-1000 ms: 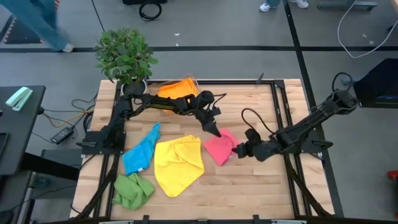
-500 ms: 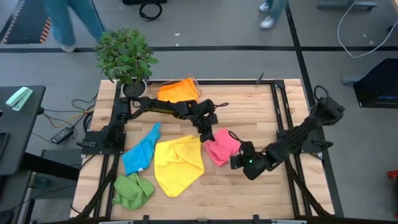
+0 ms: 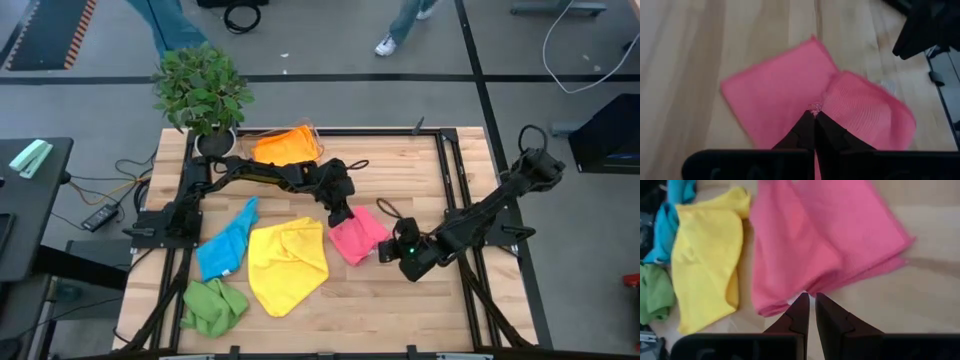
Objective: Fold microfiber towels
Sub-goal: Stack the folded pink microfiber cloth on top of the orange microfiber cloths in the transparent bin
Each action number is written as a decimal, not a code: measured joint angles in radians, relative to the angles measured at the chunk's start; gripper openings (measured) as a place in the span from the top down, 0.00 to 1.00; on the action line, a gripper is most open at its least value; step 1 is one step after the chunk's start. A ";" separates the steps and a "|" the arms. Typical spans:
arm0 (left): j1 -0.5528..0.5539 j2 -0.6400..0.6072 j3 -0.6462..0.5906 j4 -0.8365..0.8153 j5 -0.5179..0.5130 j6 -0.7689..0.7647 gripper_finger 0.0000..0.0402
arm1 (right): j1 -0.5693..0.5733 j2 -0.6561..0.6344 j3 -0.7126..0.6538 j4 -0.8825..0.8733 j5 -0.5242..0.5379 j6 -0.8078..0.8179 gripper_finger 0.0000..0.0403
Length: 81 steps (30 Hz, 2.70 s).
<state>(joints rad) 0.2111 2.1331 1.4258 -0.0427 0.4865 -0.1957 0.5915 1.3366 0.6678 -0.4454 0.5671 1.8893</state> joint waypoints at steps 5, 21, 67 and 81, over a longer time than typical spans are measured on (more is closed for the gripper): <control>0.001 0.000 0.000 0.067 -0.015 -0.002 0.95 | -0.012 -0.061 0.000 -0.083 0.013 0.002 0.90; 0.002 0.077 0.000 0.079 -0.138 -0.033 0.95 | -0.036 -0.010 -0.010 -0.090 -0.060 0.197 0.87; -0.015 0.118 0.026 0.182 -0.177 0.134 0.93 | -0.082 0.033 -0.089 0.148 0.031 0.152 0.64; -0.026 0.119 0.082 0.073 -0.211 0.212 0.87 | -0.136 0.058 -0.089 0.176 -0.007 0.087 0.83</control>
<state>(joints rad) 0.1856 2.2516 1.5082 0.0305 0.2755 0.0165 0.4557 1.3942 0.5785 -0.2695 0.5601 1.9765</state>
